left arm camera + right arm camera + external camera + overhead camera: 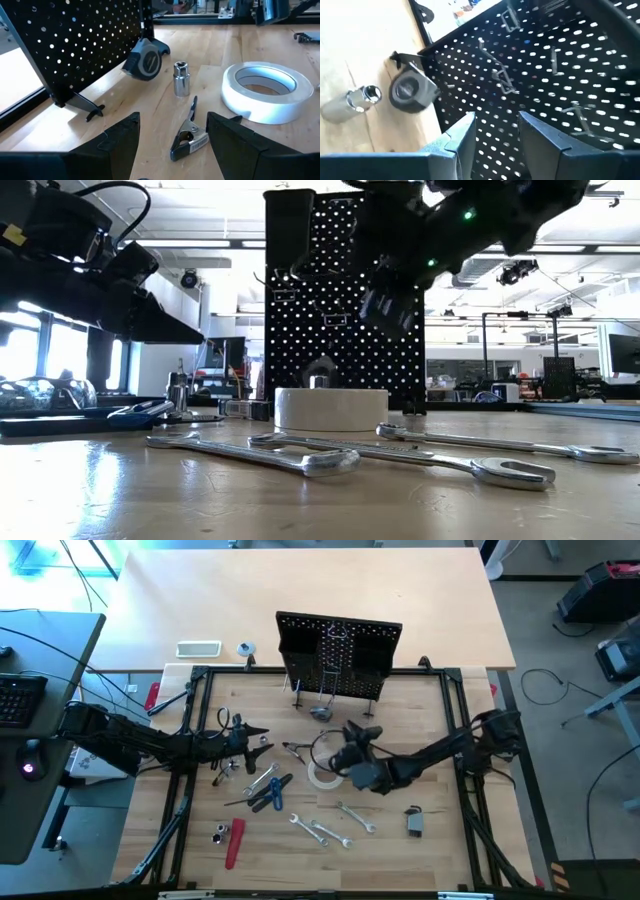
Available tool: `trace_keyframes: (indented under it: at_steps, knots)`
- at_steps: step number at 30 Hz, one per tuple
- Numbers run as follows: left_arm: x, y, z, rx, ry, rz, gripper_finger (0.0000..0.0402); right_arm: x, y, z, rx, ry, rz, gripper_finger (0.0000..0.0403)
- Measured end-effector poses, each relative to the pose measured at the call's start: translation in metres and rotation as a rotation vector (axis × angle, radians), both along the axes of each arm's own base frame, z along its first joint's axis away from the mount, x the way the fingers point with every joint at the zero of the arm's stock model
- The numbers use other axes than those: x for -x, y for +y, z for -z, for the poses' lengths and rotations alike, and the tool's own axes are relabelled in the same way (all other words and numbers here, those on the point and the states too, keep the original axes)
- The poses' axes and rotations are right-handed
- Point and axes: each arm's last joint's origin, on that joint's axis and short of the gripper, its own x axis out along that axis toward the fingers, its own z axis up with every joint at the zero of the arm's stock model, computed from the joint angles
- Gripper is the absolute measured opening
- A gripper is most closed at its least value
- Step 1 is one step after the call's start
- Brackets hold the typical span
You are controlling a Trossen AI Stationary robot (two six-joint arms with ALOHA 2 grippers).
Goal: Hang tools onto peg board
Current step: Put the silver socket into the right black bin on the peg board
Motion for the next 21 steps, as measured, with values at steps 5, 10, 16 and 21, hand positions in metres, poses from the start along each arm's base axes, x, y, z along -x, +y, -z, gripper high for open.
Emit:
trace_keyframes:
  at_steps: [5,10,16,21]
  knots:
    - [-0.003,0.0,-0.004,-0.012,-0.01,0.003,0.022,0.01,0.025,-0.014,-0.004,-0.045,-0.051,0.014]
    - [-0.007,0.0,-0.007,-0.024,0.03,0.006,0.022,0.016,0.034,-0.021,-0.029,-0.09,-0.082,0.014]
    - [-0.018,0.0,-0.016,-0.06,0.279,-0.002,0.022,0.027,0.052,-0.014,-0.01,-0.036,-0.12,0.014]
    - [-0.019,0.003,-0.027,-0.085,0.434,-0.087,0.022,0.039,0.066,-0.007,-0.046,-0.072,-0.156,0.014]
